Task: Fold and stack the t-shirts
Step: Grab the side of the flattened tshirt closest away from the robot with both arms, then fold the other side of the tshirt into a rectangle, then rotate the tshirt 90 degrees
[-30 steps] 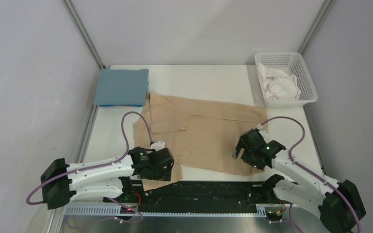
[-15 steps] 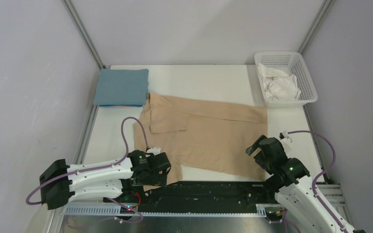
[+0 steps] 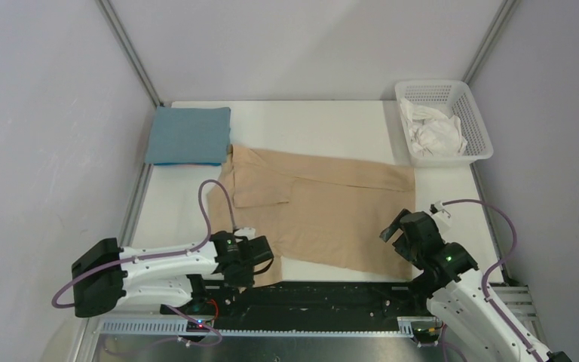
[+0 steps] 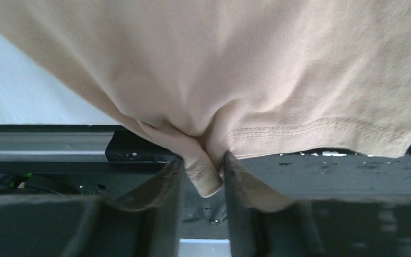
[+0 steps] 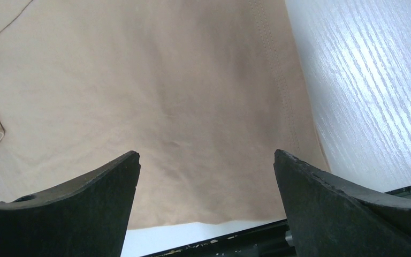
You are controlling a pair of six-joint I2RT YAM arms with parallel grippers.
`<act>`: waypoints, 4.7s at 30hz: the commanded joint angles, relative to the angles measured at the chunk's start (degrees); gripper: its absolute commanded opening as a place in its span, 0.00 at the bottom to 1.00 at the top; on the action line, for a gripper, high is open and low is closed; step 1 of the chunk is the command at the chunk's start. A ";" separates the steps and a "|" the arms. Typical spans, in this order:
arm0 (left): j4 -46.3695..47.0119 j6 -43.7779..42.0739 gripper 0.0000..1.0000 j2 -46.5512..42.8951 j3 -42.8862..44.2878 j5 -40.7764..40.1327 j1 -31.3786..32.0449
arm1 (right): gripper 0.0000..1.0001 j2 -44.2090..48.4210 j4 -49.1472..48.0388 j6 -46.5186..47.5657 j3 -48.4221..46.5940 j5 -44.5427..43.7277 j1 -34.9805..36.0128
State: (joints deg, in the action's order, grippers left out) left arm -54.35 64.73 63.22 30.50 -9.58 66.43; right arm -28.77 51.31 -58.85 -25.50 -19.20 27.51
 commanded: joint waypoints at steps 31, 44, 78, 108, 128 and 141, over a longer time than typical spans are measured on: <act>-1.13 -3.53 0.00 -5.07 8.29 -12.97 -0.94 | 0.90 -4.18 7.64 -29.60 5.23 -0.35 16.88; -0.93 -4.58 0.00 -7.01 8.66 -14.82 -4.52 | 0.21 -5.31 1.02 -20.10 5.14 -0.44 10.68; 16.58 -21.55 0.00 10.02 28.87 -17.24 -30.93 | 0.00 -26.95 -22.12 10.40 -10.53 16.51 -16.93; 18.26 -29.71 0.59 39.44 51.29 -13.12 -43.09 | 0.46 -48.54 -37.29 10.96 -18.55 12.07 -25.14; 29.45 -25.96 1.00 27.09 30.45 5.80 -42.64 | 0.99 -43.55 -35.64 28.04 -15.76 22.95 -11.49; 30.35 -21.59 1.00 53.95 51.80 12.77 -42.70 | 0.98 -49.35 -31.34 22.19 -11.32 20.13 -7.78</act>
State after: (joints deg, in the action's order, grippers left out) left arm -27.35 40.56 111.33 76.07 -2.15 23.62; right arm -80.03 16.38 -34.09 -40.07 1.32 16.78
